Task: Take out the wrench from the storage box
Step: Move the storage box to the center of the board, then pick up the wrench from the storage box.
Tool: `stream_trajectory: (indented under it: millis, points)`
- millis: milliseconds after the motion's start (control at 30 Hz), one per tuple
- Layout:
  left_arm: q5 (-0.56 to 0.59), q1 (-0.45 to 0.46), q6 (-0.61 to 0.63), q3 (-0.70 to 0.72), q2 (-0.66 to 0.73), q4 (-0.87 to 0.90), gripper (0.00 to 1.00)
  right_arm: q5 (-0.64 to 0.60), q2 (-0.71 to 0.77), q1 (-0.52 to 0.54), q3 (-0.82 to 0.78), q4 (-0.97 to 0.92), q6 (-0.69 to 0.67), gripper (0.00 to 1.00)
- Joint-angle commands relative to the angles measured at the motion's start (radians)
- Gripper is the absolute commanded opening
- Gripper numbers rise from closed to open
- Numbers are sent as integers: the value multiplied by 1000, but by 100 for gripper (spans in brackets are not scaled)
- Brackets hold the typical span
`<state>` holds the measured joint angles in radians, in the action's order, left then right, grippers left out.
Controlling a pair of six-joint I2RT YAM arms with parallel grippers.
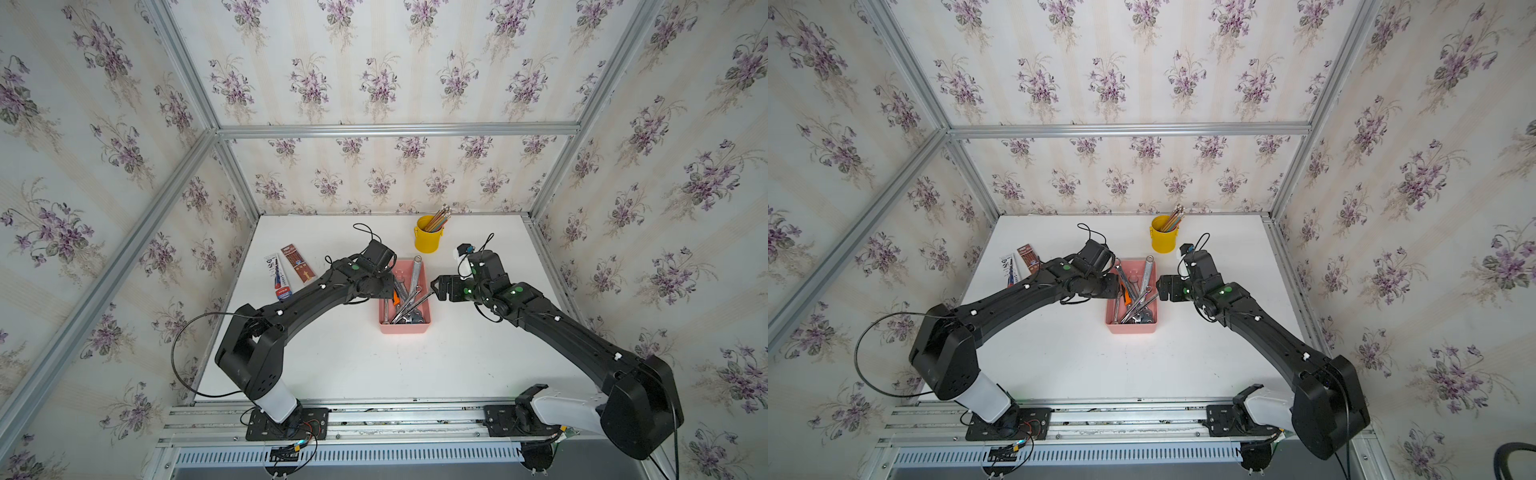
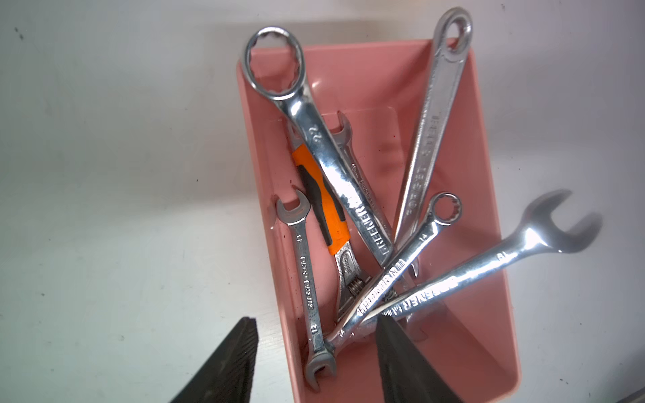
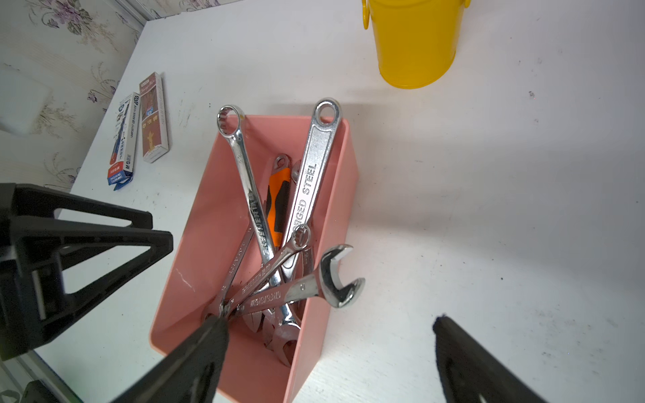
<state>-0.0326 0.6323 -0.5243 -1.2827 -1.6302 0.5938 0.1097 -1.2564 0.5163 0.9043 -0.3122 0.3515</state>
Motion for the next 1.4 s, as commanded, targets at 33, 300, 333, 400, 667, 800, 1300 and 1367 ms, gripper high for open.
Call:
stream_trajectory:
  millis: [33, 300, 333, 400, 667, 800, 1300, 1367]
  points:
    - [-95, -31, 286, 0, 38, -19, 70, -11, 9, 14, 14, -13, 80, 93]
    - [-306, -136, 484, 57, 107, -101, 94, -193, -27, 204, 91, -95, 347, 83]
    - [-320, -150, 496, 65, 114, -113, 97, -222, -43, 230, 108, -114, 400, 83]
    - [-369, -169, 518, 75, 121, -125, 99, -273, -72, 275, 128, -138, 503, 77]
    - [-389, -221, 503, 131, 156, -173, 99, -354, -197, 339, 196, -220, 698, 65]
    - [-391, -226, 479, 155, 174, -182, 99, -344, -229, 348, 179, -193, 792, 59]
    - [-386, -226, 483, 183, 204, -169, 99, -378, -373, 364, 172, -99, 927, 46]
    - [-388, -226, 482, 183, 202, -167, 99, -381, -394, 361, 181, -94, 940, 45]
